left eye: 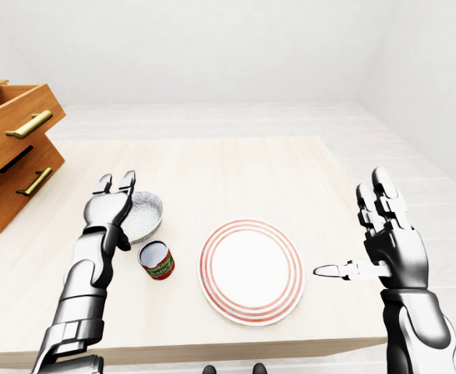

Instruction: Put the bowl on the plate.

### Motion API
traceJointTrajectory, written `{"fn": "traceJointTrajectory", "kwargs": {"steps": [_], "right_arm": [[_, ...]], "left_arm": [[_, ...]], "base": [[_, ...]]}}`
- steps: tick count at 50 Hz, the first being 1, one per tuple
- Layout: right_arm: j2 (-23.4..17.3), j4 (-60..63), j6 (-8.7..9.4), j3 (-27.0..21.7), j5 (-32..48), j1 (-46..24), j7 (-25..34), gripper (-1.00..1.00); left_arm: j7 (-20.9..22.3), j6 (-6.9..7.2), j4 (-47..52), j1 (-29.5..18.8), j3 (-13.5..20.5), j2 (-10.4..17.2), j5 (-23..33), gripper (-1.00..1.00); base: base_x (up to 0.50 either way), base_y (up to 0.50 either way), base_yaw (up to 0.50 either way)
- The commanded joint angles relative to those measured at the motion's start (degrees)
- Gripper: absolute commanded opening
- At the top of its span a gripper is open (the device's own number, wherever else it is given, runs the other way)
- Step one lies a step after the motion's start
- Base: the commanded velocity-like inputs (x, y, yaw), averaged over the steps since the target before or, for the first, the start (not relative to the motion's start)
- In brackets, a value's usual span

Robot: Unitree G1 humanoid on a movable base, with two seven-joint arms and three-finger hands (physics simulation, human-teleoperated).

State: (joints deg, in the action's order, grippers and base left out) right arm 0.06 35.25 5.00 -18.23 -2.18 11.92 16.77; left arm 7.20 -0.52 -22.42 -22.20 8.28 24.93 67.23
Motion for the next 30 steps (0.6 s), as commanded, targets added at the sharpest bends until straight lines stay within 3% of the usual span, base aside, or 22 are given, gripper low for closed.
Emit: {"fn": "traceJointTrajectory", "kwargs": {"steps": [1, 12, 30], "right_arm": [[-0.25, -0.50, 0.00, -0.49, -0.41, -0.11, 0.06, 1.00], [-0.04, 0.16, 0.00, -0.47, -0.17, 0.10, 0.08, 1.00], [-0.16, -0.91, 0.00, -0.34, 0.06, -0.26, -0.18, 1.00]], "left_arm": [[-4.19, -0.62, -3.51, 0.50, -1.05, -0.09, 3.20, 1.00], [-5.01, -1.51, -4.09, 2.06, -1.17, -0.35, 3.76, 1.00], [-8.95, -2.31, -11.04, 0.27, -2.35, -0.42, 3.63, 1.00]], "base": [[0.00, 0.00, 0.00], [0.00, 0.00, 0.00], [0.00, 0.00, 0.00]]}}
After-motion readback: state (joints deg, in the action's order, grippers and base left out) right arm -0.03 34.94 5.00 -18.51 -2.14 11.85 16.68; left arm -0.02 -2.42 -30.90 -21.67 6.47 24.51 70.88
